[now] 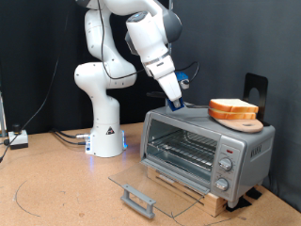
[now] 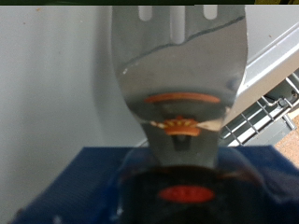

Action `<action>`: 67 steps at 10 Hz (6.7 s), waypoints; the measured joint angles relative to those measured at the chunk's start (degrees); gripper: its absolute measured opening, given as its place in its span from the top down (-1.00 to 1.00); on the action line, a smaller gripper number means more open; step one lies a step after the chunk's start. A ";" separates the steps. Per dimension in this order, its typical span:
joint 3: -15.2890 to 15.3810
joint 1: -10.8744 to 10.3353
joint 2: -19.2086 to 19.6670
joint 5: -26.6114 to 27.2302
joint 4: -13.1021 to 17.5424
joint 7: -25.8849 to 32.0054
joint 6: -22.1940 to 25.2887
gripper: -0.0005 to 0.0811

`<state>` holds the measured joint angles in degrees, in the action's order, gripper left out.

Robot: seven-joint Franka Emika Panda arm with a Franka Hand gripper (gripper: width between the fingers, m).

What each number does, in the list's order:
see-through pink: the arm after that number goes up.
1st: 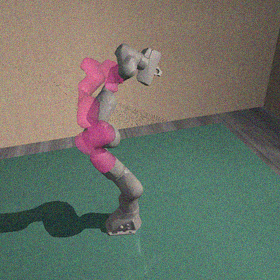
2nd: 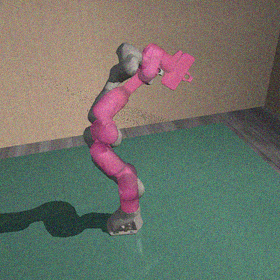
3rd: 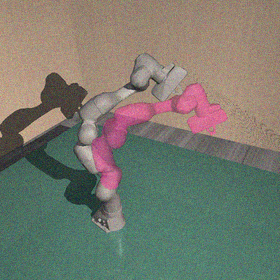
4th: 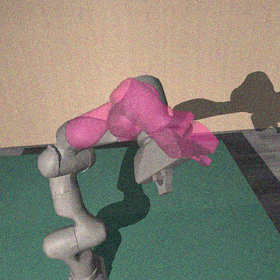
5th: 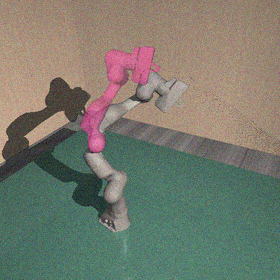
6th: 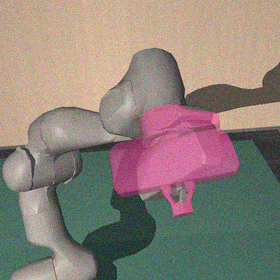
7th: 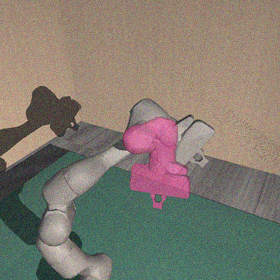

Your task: Make a piece of toast with the oven

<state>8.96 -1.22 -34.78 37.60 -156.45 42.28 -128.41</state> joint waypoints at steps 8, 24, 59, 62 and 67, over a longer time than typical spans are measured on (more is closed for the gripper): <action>7.61 -2.43 1.82 4.32 -0.10 -6.53 -5.37 0.02; 5.84 -1.09 4.48 14.55 1.14 0.41 -6.70 0.02; -15.16 16.24 23.13 -19.17 7.80 36.22 -4.18 0.02; -12.60 14.61 22.05 -16.70 4.75 35.84 -6.43 0.02; -7.62 11.03 17.40 -11.22 -0.60 33.77 -10.30 0.02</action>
<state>1.34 9.81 -17.38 26.38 -157.04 76.04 -138.71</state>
